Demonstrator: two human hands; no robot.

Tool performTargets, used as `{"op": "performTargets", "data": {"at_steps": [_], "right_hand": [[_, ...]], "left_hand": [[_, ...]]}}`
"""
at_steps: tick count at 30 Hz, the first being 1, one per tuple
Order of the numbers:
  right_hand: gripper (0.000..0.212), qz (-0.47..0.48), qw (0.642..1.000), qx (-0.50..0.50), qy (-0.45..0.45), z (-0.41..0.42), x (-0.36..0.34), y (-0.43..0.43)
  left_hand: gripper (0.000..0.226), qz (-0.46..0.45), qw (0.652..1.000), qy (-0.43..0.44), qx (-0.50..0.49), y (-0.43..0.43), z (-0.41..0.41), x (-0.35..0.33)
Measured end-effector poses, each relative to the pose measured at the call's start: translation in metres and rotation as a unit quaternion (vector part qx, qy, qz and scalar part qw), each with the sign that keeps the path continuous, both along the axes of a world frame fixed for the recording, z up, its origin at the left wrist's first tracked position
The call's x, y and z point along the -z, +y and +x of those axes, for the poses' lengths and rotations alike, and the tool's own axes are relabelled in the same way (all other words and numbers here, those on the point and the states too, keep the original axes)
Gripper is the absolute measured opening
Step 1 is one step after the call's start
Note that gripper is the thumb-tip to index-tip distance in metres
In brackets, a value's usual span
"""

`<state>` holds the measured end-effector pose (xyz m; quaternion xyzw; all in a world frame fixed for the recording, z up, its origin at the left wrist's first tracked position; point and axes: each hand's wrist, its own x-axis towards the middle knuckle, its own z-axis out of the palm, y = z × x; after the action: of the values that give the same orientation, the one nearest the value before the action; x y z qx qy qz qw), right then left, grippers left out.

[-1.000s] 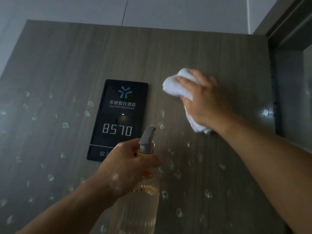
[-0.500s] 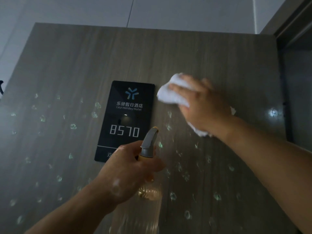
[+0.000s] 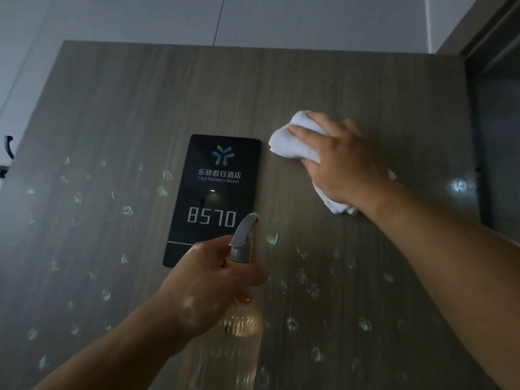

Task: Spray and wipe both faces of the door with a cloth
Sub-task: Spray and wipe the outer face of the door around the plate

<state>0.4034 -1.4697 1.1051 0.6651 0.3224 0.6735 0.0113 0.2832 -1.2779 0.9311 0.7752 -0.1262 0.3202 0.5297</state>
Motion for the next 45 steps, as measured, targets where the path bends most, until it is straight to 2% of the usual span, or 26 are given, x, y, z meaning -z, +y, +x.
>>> {"op": "performTargets", "data": {"at_steps": [2,6,8,14,26,32,36,39,41,45], "right_hand": [[0.056,-0.041,0.999,-0.012,-0.016,-0.002,0.024,0.001],[0.061,-0.215,0.975,-0.031,-0.036,0.000,0.089,-0.018],[0.063,-0.235,0.971,-0.026,-0.028,0.003,0.089,-0.022],[0.052,-0.075,0.997,-0.021,-0.004,0.001,0.030,-0.002],[0.053,-0.058,0.998,-0.016,-0.010,0.001,0.037,0.008],[0.064,-0.185,0.982,-0.007,-0.039,-0.002,0.094,0.002],[0.058,-0.326,0.944,0.005,-0.054,0.004,0.129,-0.025],[0.061,-0.372,0.927,0.003,-0.055,0.010,0.127,-0.038],[0.062,-0.346,0.937,0.006,-0.049,0.007,0.115,-0.034],[0.054,-0.166,0.986,-0.006,-0.027,0.002,0.069,-0.010]], "left_hand": [[0.010,-0.001,1.000,0.000,0.000,0.000,0.001,0.001],[0.012,-0.004,1.000,0.003,0.002,-0.001,-0.002,0.005],[0.012,-0.001,1.000,0.008,0.004,-0.004,-0.003,0.007],[0.010,-0.001,1.000,0.013,0.005,-0.013,-0.004,0.019],[0.012,0.003,0.998,0.052,-0.033,-0.010,-0.007,0.047],[0.007,-0.014,0.998,0.064,-0.024,-0.006,-0.011,0.046],[0.007,-0.017,0.998,0.056,-0.014,-0.008,-0.017,0.046],[0.008,-0.020,0.998,0.056,-0.013,-0.009,-0.022,0.047],[0.007,-0.026,0.998,0.061,-0.014,-0.008,-0.025,0.048],[0.009,-0.023,0.997,0.070,-0.018,-0.007,-0.026,0.051]]}}
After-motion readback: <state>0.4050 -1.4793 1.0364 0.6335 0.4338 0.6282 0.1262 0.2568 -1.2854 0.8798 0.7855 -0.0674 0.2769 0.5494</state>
